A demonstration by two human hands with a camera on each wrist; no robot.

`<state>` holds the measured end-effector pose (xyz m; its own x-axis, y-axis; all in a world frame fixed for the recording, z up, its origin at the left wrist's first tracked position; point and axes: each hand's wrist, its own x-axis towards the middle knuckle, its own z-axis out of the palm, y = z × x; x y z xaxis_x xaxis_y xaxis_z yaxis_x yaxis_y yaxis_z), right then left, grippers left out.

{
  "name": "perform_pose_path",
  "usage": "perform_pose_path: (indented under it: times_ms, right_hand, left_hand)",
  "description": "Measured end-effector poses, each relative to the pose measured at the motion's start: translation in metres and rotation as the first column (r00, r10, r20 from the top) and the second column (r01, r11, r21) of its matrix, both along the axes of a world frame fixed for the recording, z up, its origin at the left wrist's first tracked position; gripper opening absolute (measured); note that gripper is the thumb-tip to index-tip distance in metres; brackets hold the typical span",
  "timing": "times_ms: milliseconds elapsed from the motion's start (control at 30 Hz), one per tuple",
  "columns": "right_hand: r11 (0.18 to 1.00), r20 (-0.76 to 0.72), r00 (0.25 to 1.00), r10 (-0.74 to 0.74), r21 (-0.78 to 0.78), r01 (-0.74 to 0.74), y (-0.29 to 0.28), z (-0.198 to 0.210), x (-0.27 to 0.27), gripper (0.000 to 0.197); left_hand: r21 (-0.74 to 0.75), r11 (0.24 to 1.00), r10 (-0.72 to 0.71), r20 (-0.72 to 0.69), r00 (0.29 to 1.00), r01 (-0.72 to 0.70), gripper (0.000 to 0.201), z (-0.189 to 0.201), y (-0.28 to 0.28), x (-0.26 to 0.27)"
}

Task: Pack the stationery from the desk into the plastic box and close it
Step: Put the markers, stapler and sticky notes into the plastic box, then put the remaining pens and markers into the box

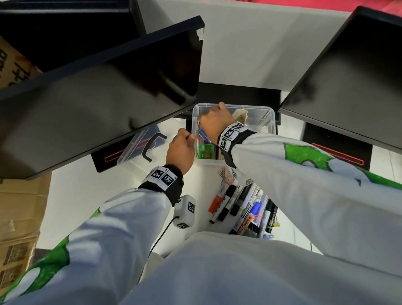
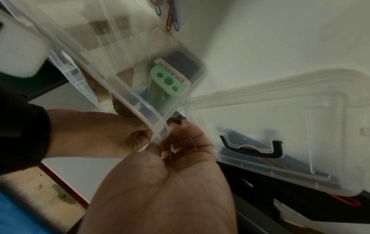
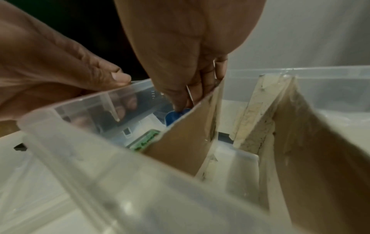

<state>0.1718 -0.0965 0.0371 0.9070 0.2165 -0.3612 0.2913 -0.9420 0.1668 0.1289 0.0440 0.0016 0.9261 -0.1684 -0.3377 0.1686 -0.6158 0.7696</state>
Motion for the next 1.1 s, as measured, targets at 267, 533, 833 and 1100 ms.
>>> perform_pose_path:
  times_ms: [267,533,833,1100]
  right_hand:
    - [0.982,-0.028,0.997,-0.072,0.171,0.076,-0.007,0.009,0.0,0.024]
    - [0.484,-0.041,0.959,-0.281,0.857,0.178,-0.079,0.038,-0.112,0.023]
    - [0.877,-0.246,0.969,0.007,0.468,0.112,-0.127,-0.034,-0.205,0.042]
    - [0.974,-0.274,0.935,0.225,0.098,-0.206,-0.122,-0.05,-0.178,0.059]
  left_hand:
    - [0.148,0.987,0.031,0.167,0.985,-0.056,0.018,0.013,-0.003,-0.006]
    - [0.277,0.631,-0.753,-0.003,0.658,0.725,0.015,0.033,-0.017,-0.069]
    - [0.503,0.6,-0.57,-0.277,0.773,0.622,0.082,-0.036,-0.06,-0.109]
    - [0.486,0.686,-0.428,-0.334,0.84,0.542,0.065,-0.046,-0.074,-0.116]
